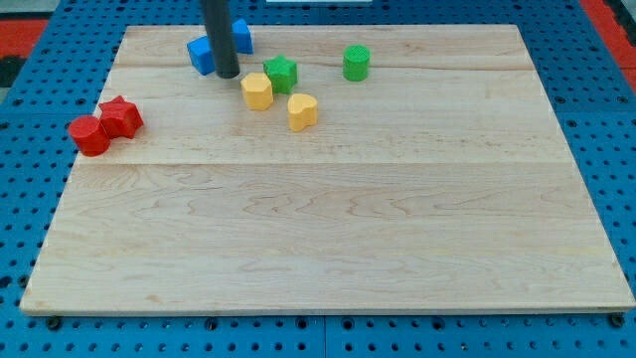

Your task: Move the blue blocks towards the red blocks

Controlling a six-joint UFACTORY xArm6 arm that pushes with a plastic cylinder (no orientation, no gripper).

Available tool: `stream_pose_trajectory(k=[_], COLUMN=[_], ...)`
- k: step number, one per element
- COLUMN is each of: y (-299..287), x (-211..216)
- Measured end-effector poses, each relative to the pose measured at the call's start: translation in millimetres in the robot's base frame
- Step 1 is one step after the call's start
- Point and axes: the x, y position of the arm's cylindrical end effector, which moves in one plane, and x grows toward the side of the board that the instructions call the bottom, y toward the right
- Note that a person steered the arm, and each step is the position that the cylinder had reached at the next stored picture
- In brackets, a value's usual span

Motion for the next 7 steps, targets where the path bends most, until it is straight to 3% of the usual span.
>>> stream_pose_trajectory(k=[2, 4, 6, 7], y=[69.6, -14.6, -69.3, -65.9], x=[-80.9, -68.8, -30.8, -65.4])
